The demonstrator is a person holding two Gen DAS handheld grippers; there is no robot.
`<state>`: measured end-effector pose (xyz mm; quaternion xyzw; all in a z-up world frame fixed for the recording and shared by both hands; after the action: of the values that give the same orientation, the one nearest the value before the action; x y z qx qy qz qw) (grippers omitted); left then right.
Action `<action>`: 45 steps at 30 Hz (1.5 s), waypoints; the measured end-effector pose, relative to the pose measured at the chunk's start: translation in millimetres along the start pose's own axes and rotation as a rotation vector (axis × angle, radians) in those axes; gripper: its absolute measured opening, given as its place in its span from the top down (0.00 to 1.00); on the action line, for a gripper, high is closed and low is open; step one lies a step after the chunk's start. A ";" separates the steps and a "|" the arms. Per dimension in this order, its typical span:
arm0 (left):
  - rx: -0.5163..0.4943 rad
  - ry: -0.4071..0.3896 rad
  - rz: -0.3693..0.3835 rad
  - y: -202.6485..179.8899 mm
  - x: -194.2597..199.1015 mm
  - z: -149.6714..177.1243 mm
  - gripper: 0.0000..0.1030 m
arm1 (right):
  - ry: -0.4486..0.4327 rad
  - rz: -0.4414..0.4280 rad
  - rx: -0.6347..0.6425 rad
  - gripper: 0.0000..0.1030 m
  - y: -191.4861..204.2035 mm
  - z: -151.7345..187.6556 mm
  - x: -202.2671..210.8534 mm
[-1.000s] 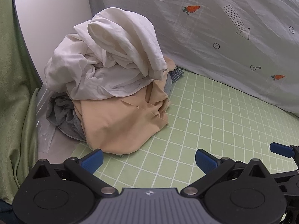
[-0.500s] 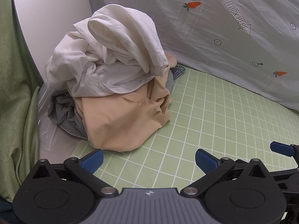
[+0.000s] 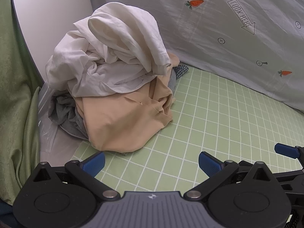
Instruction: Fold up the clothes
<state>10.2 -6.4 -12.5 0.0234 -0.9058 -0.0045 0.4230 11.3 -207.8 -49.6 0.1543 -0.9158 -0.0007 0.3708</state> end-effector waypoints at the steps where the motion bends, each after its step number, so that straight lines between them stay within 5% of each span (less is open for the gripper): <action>1: 0.000 0.000 0.000 -0.1 -0.1 0.3 0.00 | 0.000 -0.001 0.000 0.00 -0.6 0.3 0.0; 30: 0.044 0.049 -0.021 11.6 -10.4 -6.0 0.00 | 0.029 -0.015 0.022 0.00 3.8 -5.7 -13.1; 37: 0.083 0.052 -0.079 35.0 -12.6 -30.4 0.00 | -0.010 -0.035 0.060 0.00 19.4 -48.1 -32.1; 45: 0.218 0.041 -0.127 105.1 -36.0 -91.2 0.00 | -0.073 -0.051 0.106 0.00 50.6 -120.2 -67.4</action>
<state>99.2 101.3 21.4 0.1265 -0.8889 0.0675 0.4351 124.2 -127.0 -2.3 0.1968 -0.9233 0.0329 0.3282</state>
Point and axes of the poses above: each gripper's, at about its wrist camera, not at the fingertips, and x roughly against the way its jaws point, y to its left, z to its underside, the point moved 1 cm from there along -x, roughly the way its jaws point, and after that the axes turned 3 degrees about -z, right-handed, at the moved point
